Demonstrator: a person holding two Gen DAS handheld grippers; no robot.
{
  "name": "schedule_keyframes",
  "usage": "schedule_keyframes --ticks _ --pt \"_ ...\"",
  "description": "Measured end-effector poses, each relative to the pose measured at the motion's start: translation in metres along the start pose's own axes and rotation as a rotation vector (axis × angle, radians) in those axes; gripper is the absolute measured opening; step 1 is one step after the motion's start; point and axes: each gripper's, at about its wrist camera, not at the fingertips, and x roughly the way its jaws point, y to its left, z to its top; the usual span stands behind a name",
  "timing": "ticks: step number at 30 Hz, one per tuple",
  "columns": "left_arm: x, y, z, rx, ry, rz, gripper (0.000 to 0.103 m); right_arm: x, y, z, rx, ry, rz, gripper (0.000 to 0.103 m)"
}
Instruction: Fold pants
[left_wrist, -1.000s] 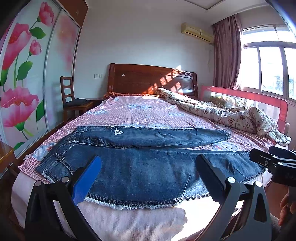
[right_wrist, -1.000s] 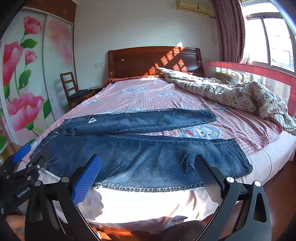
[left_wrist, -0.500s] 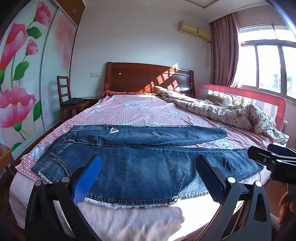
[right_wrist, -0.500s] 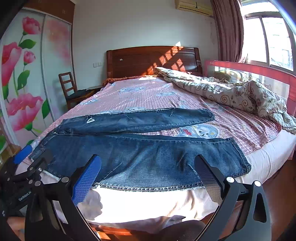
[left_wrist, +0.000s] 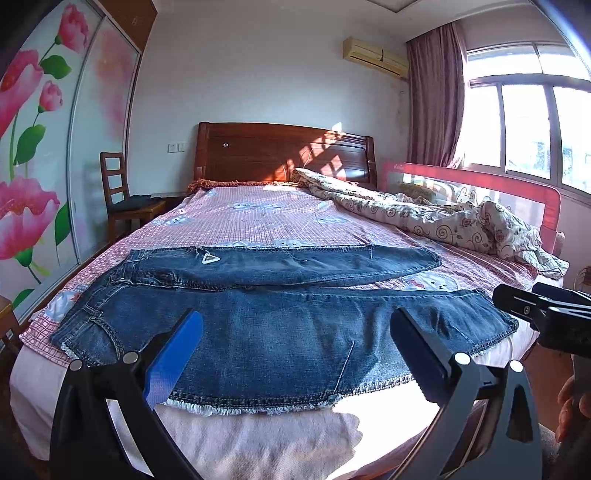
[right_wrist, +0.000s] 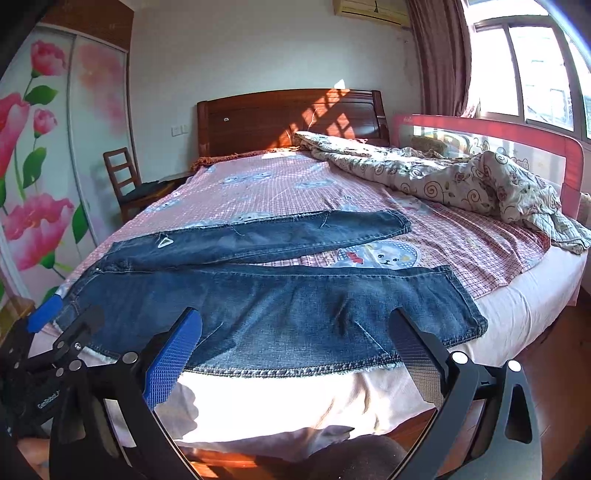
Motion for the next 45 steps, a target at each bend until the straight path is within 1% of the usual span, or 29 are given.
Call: schedule_keyframes --ticks 3,5,22,26,30,33,35,37,40,44,45 --pt "0.002 0.002 -0.001 0.009 0.008 0.01 0.101 0.001 0.002 -0.001 -0.007 0.001 0.003 0.1" --pt "0.004 0.0 -0.002 0.028 0.0 0.022 0.101 0.001 0.003 -0.002 -0.006 0.004 0.004 0.1" --pt "0.005 0.004 -0.003 0.01 0.01 0.031 0.101 0.005 0.008 -0.007 -0.018 0.015 0.007 0.1" --pt "0.009 0.008 -0.005 0.0 0.032 0.033 0.101 0.011 0.009 -0.01 -0.019 0.036 0.013 0.1" --pt "0.016 0.021 0.0 -0.013 0.08 0.016 0.101 0.023 0.009 -0.014 -0.008 0.077 0.034 0.1" --pt "0.025 0.046 0.014 -0.05 0.115 -0.017 0.101 0.036 0.009 -0.015 0.013 0.112 0.067 0.1" --pt "0.034 0.067 0.026 -0.039 0.127 0.005 0.101 0.045 0.011 -0.016 0.02 0.135 0.085 0.1" --pt "0.047 0.094 0.042 -0.03 0.146 0.01 0.101 0.055 0.015 -0.02 0.022 0.165 0.107 0.1" --pt "0.074 0.136 0.067 -0.019 0.179 0.056 0.101 0.069 0.021 -0.025 0.013 0.203 0.135 0.1" --pt "0.123 0.199 0.096 -0.028 0.255 0.045 0.101 0.082 0.026 -0.03 -0.009 0.255 0.165 0.1" --pt "0.136 0.215 0.103 -0.037 0.268 0.018 0.101 0.085 0.027 -0.031 -0.014 0.267 0.17 0.1"
